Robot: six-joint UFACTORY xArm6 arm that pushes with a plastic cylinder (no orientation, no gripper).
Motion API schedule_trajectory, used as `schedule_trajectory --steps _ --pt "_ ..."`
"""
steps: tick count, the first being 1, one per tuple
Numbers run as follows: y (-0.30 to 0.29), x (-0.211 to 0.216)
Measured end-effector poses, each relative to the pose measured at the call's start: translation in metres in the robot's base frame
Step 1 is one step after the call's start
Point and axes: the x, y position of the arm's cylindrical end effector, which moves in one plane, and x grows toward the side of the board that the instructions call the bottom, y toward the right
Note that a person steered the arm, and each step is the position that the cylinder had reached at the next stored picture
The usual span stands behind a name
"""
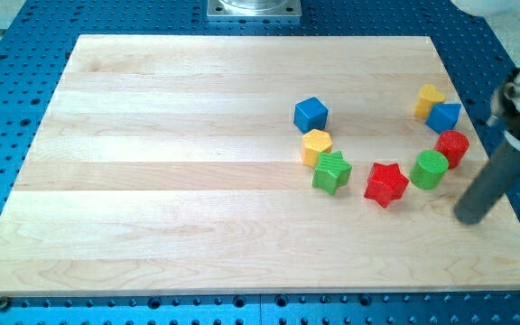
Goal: Move the triangle top left to the red circle
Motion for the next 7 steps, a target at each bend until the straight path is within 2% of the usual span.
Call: schedule_trajectory --steps 4,5,7 --pt "-0.014 -0.032" --pt "0.031 -0.048" --pt "0.006 -0.062"
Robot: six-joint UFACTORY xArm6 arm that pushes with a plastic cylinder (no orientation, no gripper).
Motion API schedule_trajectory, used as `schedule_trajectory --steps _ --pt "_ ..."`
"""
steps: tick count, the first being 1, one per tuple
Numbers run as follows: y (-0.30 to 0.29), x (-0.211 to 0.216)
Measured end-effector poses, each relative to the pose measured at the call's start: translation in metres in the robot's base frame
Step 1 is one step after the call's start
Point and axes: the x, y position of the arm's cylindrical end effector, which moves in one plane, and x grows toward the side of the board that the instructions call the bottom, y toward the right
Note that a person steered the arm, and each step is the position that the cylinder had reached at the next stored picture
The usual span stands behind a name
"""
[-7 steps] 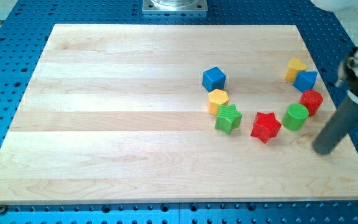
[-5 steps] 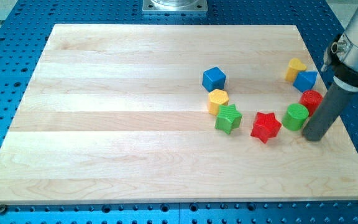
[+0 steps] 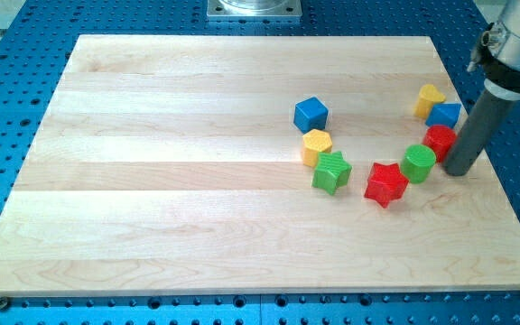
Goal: Move the triangle top left to the red circle
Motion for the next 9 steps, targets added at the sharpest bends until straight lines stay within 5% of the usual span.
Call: schedule_trajectory --steps 2,7,9 --pt "0.054 -0.016" --pt "-0.001 -0.074" --pt "0.043 -0.089"
